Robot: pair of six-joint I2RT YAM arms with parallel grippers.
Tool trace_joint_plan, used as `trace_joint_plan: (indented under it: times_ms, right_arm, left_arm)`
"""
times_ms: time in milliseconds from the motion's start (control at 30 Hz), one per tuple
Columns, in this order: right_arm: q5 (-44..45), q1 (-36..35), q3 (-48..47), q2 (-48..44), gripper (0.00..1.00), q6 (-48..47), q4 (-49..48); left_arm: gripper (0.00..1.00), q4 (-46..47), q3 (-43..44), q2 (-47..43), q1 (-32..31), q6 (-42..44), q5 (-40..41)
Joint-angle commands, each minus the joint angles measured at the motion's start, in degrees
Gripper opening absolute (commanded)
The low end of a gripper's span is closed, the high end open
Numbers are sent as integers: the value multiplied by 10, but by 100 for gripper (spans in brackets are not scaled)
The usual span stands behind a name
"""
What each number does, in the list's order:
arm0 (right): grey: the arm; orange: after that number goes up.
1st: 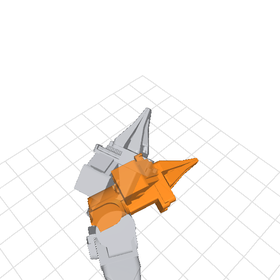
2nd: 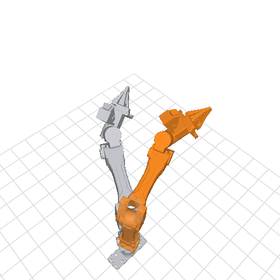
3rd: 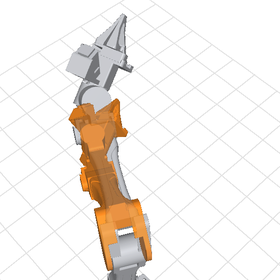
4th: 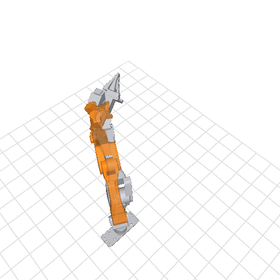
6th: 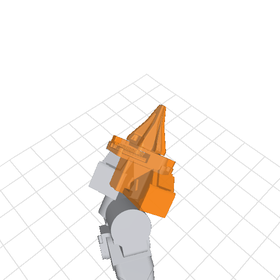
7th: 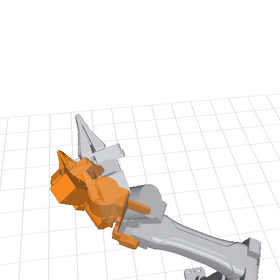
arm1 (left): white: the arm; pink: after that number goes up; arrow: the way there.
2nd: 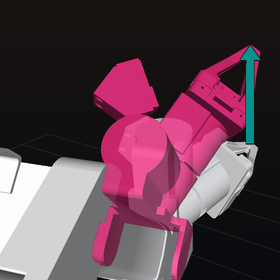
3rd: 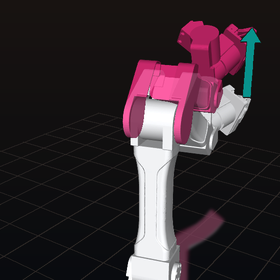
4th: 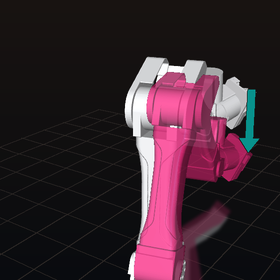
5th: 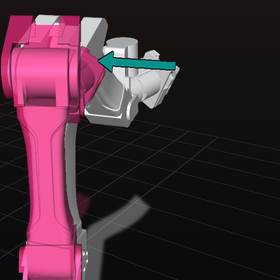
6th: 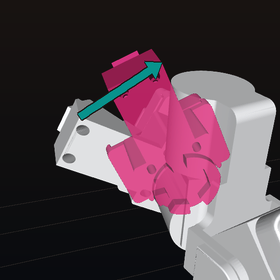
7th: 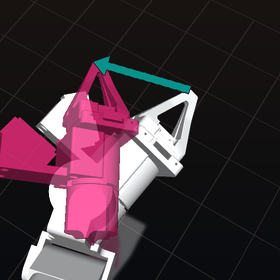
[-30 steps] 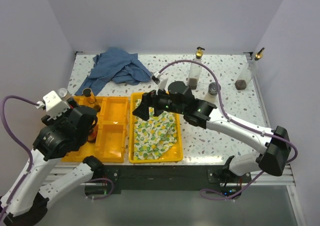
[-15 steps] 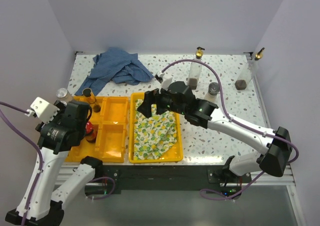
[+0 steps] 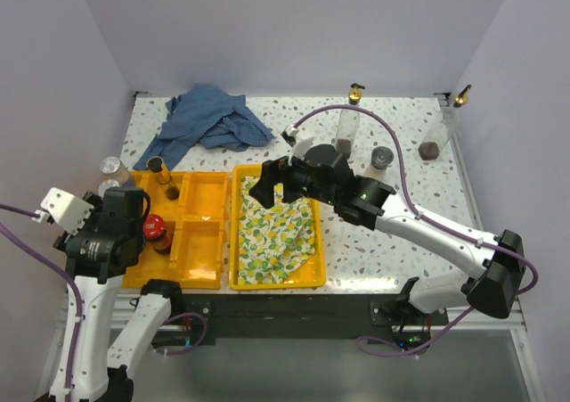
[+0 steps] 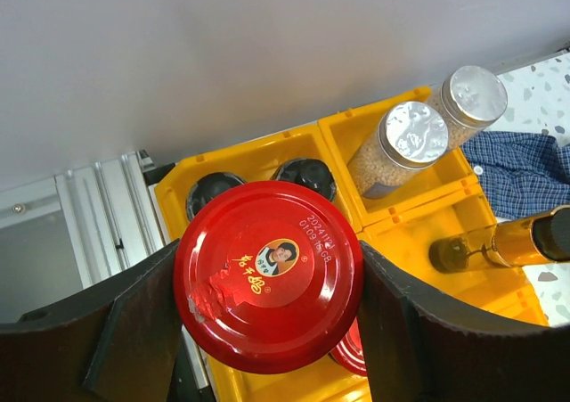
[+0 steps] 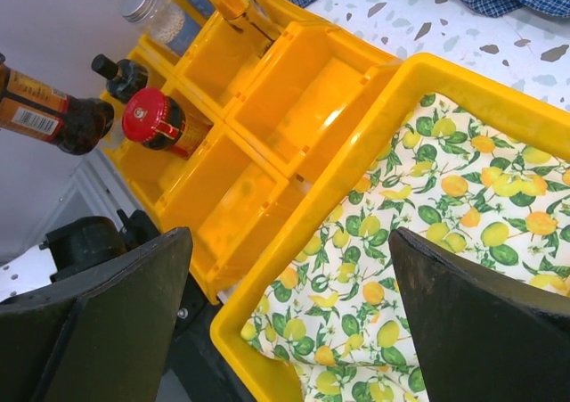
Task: Organize the condiment bottles
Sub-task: Place the bottle in the storage box.
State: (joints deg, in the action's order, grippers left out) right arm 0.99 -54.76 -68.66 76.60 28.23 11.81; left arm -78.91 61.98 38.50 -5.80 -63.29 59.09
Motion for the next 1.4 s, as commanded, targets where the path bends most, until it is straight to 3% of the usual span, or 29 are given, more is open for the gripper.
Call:
trace_joint_plan:
  times_ms: [0,400,1033,1367]
  right_arm:
    - [11,-1,-4,-16,97,-7,-6]
    - [24,-1,5,-24,98,-13,0]
    - [64,0,12,-74,99,-43,29]
    - [73,0,12,-80,98,-58,33]
  left_arm:
    - [0,36,5,-9,12,11,10]
    - [0,35,-27,-16,18,-25,-78]
    - [0,42,-113,-12,18,-152,-21]
    - [0,126,-166,-9,18,-124,-48]
